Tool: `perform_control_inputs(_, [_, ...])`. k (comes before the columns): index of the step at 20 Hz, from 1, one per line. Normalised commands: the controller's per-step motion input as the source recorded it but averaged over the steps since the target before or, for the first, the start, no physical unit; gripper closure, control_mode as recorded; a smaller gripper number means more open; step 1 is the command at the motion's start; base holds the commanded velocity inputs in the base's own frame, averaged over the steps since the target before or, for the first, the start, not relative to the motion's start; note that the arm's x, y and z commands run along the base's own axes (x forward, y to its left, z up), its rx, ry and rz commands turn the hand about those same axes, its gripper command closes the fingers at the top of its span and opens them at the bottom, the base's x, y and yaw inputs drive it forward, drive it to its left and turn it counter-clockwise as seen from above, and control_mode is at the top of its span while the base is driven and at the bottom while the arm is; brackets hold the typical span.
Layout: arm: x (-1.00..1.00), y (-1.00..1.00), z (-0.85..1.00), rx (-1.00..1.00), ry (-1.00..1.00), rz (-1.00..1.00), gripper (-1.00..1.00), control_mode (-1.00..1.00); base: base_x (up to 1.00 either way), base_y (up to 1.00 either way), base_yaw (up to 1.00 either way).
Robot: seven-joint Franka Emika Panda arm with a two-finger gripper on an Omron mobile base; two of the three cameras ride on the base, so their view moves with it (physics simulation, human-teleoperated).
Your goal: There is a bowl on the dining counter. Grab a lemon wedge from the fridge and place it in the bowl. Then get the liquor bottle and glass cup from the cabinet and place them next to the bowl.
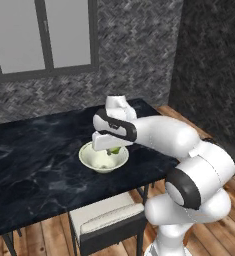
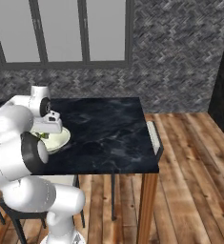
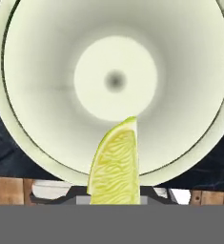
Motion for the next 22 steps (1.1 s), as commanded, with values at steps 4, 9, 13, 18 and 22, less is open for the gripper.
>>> perform_control_inputs(4, [0.37,0.25,-0.32,-0.02,0.00,0.00,1.00,-1.00,0.00,0.00,0.00])
perform_control_inputs(9, [0.40,0.16,-0.32,-0.02,0.00,0.00,1.00,-1.00,0.00,0.00,0.00])
perform_control_inputs(13, [0.23,0.04,-0.33,-0.02,0.00,0.00,1.00,-1.00,0.00,0.00,0.00])
perform_control_inputs(18, [0.07,0.00,-0.33,-0.02,0.00,0.00,1.00,-1.00,0.00,0.00,0.00])
perform_control_inputs(22, [0.13,0.00,-0.34,0.00,0.00,0.00,1.00,-1.00,0.00,0.00,0.00])
